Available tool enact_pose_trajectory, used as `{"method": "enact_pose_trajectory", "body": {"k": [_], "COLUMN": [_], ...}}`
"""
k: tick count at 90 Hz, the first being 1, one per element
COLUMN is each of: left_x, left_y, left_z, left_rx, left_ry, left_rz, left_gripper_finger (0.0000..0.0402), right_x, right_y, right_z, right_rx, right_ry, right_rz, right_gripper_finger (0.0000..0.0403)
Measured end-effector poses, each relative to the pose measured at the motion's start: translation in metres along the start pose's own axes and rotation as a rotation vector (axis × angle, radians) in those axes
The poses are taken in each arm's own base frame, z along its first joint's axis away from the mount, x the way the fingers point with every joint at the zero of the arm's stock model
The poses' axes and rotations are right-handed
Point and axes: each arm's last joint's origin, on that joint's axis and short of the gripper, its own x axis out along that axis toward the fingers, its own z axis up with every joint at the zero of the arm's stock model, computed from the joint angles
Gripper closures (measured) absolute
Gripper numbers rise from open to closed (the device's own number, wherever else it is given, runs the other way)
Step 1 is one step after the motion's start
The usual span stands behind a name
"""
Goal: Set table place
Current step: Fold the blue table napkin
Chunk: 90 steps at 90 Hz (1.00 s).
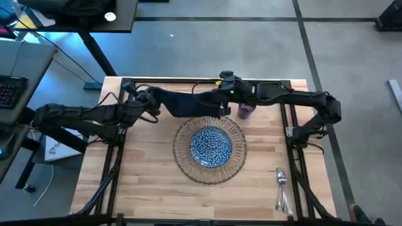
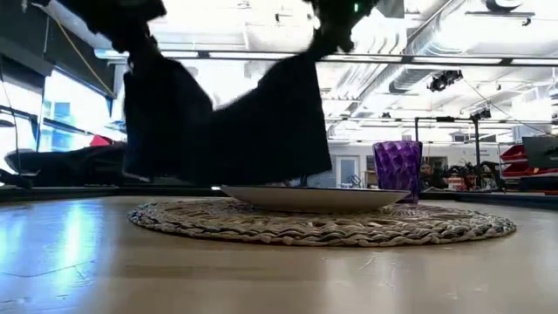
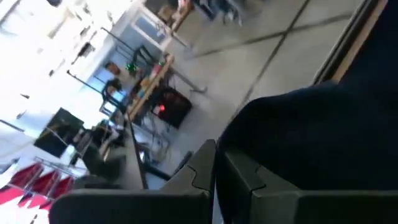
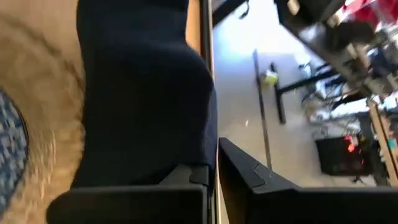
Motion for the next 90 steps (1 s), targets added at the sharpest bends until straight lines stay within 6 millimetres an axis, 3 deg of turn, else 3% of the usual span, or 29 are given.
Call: {"method": "enact_pose_trajectory", "body": {"k": [23,48,61,90], "left_x": [0.008,-0.015,-0.022,0.013], "left_y": [0.006,0.023,0.024,0.007], "left_z": [-0.002,0.024,0.026,0.012], "left_rx": [-0.013,-0.057,-0.128,-0.1], "left_ry": [0.027,-0.07,-0.083,0.041], "left_rz": [0.0,-0.078,-0.205,-0.239], "left_gripper_finger": [0.0401,0.0401,0.0401,0.0401], "right_x": [0.012,-0.026,-0.041,-0.008], "right_y": [-0.004,0.003,0.001,-0.023], "right_z": [-0.019,-0.008,-0.01,-0.032], "right_rx": [-0.005,-0.03,0.003,0.005], "right_ry": [0.102,0.059,0.042,0.116], "right_rz": [-0.059,-0.088,-0.075,-0.06], "right_gripper_finger": [0.0403,0.0403,0.0403,0.0403]}}
